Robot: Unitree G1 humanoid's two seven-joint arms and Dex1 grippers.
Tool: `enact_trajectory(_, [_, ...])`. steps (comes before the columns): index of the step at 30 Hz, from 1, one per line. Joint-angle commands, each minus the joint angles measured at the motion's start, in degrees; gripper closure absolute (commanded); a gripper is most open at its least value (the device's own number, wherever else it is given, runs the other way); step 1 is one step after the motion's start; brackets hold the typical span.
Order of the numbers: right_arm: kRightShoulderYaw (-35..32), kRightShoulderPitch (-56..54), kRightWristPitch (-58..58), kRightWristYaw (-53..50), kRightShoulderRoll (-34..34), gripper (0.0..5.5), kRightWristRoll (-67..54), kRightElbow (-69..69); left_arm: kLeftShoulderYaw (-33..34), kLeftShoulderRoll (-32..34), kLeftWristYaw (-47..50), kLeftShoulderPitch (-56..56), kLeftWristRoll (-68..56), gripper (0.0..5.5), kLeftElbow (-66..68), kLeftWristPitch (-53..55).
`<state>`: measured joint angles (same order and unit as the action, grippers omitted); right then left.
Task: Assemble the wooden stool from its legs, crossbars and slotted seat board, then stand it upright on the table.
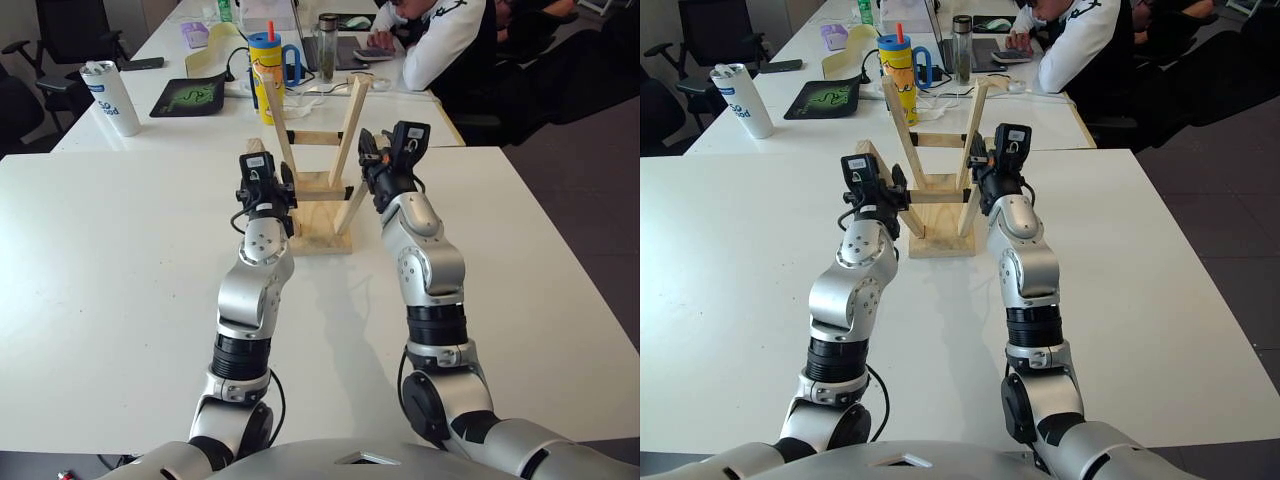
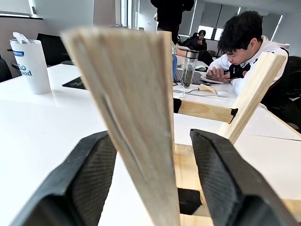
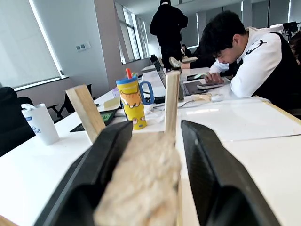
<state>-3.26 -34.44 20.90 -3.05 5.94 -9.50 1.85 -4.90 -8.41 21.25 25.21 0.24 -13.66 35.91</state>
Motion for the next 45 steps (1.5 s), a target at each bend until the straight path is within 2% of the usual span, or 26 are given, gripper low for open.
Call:
enact_trajectory(1, [0.6,-4.5,-4.8,0.7,-1.5,3.61,1.5,1.5,0.7,1.6,0.0,1.4,3.1,2.76,-2.3,-0.7])
enact_trajectory(6, [1.2,-7.6,-8.3,1.7,-3.1,3.61,3.0,2.4,-0.2,3.5,-2.7,4.3,5.5,2.76,-6.2,-3.2])
enact_trajectory(9, [0.9,-11.2,-8.8,2.6,-4.3,3.61,2.6,1.5,1.0,5.5,-5.7,10.0,5.2,2.76,-9.6,-5.8])
enact_trajectory(12, [-1.1,-17.6,-8.9,3.7,-6.5,3.61,1.1,-1.4,7.4,8.4,-7.6,17.8,2.3,2.76,-9.2,-5.2])
enact_trajectory(15, [-4.5,-27.8,-11.7,4.7,-9.8,3.61,-0.6,-6.2,15.6,15.1,-10.4,27.1,-1.1,2.76,-4.9,-5.3])
enact_trajectory(18, [-4.7,-32.9,-17.9,6.8,-12.6,3.61,0.5,-9.9,19.4,19.0,-14.8,32.3,-5.8,2.76,2.5,-1.1])
enact_trajectory(20, [-2.0,-28.5,-15.8,10.6,-12.1,3.61,0.2,-13.9,16.7,19.2,-18.9,28.2,-7.4,2.76,9.2,6.9])
enact_trajectory(22, [5.8,-19.6,-10.0,16.4,-13.8,3.61,3.9,-18.9,12.0,17.8,-21.9,19.3,-7.8,2.76,12.9,12.1])
enact_trajectory(23, [11.4,-14.2,-8.2,19.9,-16.4,3.61,7.7,-21.1,9.2,16.5,-22.6,13.7,-7.5,2.76,14.2,13.5])
enact_trajectory(25, [15.4,-4.2,0.6,24.4,-20.2,3.61,8.9,-22.1,2.8,13.6,-22.8,2.5,-6.2,2.76,16.4,14.8])
enact_trajectory(26, [15.5,-0.9,4.0,26.0,-20.9,3.61,7.8,-21.0,2.3,11.6,-21.9,-2.2,-6.1,2.76,16.7,12.0])
enact_trajectory(29, [14.3,1.4,6.4,28.3,-21.0,3.61,6.3,-18.7,5.0,11.1,-19.8,-2.3,-7.1,2.76,11.5,14.3])
enact_trajectory(32, [10.8,-0.9,5.5,26.7,-19.1,3.61,4.6,-17.6,9.3,12.9,-19.2,3.1,-8.0,2.76,8.1,13.5])
enact_trajectory(36, [6.7,-3.8,-0.1,24.4,-15.9,3.61,1.6,-14.4,11.4,15.3,-18.6,8.1,-7.3,2.76,8.6,10.3])
enact_trajectory(42, [0.2,-7.6,-10.7,17.7,-10.0,3.61,-2.0,-9.7,14.2,14.9,-17.1,12.4,-7.9,2.76,5.9,5.4])
enact_trajectory(45, [-3.7,-12.8,-12.3,13.7,-8.0,3.61,-5.5,-5.4,14.3,15.9,-17.6,14.0,-7.7,2.76,4.7,4.1])
